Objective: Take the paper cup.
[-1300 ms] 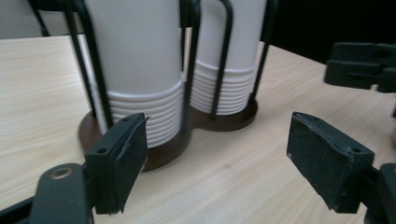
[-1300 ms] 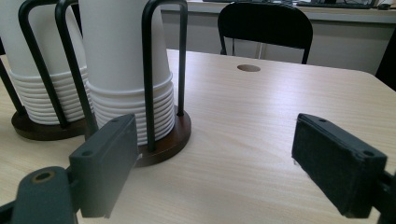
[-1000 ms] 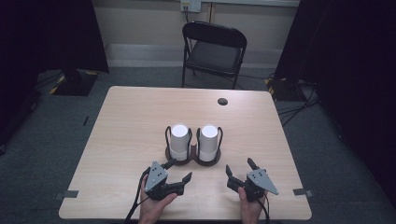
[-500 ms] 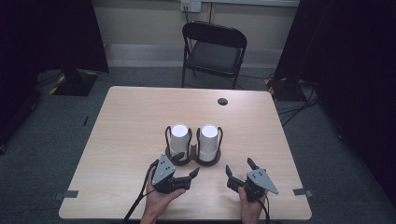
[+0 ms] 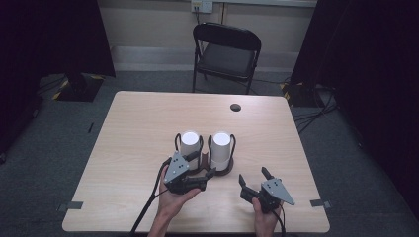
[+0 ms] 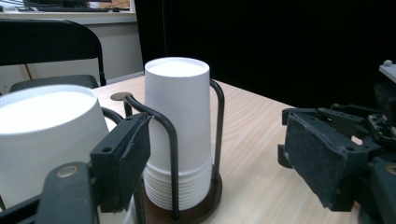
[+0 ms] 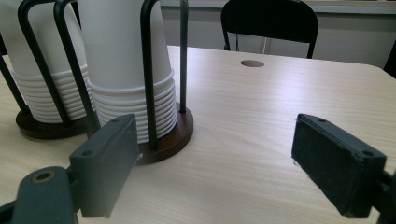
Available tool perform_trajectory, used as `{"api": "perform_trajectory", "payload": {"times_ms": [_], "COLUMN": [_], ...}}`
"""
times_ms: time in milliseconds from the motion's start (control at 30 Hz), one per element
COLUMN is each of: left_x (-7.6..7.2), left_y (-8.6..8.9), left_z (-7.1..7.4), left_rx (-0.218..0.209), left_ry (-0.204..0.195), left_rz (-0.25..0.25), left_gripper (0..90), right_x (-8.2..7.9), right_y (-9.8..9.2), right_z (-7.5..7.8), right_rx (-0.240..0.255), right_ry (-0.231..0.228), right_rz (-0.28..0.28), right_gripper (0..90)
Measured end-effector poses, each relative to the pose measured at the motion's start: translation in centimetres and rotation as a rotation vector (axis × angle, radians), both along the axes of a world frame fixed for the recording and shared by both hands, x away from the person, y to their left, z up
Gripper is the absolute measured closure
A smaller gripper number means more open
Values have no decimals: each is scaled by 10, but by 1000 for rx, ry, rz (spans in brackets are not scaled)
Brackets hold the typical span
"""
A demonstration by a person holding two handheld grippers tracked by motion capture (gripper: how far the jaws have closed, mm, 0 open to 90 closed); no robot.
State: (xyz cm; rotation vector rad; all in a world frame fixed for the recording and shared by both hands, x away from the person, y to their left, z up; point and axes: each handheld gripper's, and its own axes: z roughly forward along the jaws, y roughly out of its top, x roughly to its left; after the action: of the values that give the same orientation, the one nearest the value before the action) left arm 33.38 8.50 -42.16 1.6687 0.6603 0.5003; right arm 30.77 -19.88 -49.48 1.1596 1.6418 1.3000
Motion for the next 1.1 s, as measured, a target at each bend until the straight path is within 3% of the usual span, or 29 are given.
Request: {"api": "perform_trajectory", "payload": {"times_ms": [333,733,1100], "left_x": [9,33,51], "left_y": [-3,-19,-29], "left_z": [14,20,26], "left_rx": [5,58,58], "left_ry": [-44,-19,9], "left_rz": [16,23,16], "left_gripper": [215,209,196], "right_x": [1,1,1], "right_y": [0,1,0], "right_z": [0,0,0], "right_rx": [-4,-10,-5], "right_ry": [7,13,8], "right_rz": [6,12,16], "right_gripper": [146,152,152]}}
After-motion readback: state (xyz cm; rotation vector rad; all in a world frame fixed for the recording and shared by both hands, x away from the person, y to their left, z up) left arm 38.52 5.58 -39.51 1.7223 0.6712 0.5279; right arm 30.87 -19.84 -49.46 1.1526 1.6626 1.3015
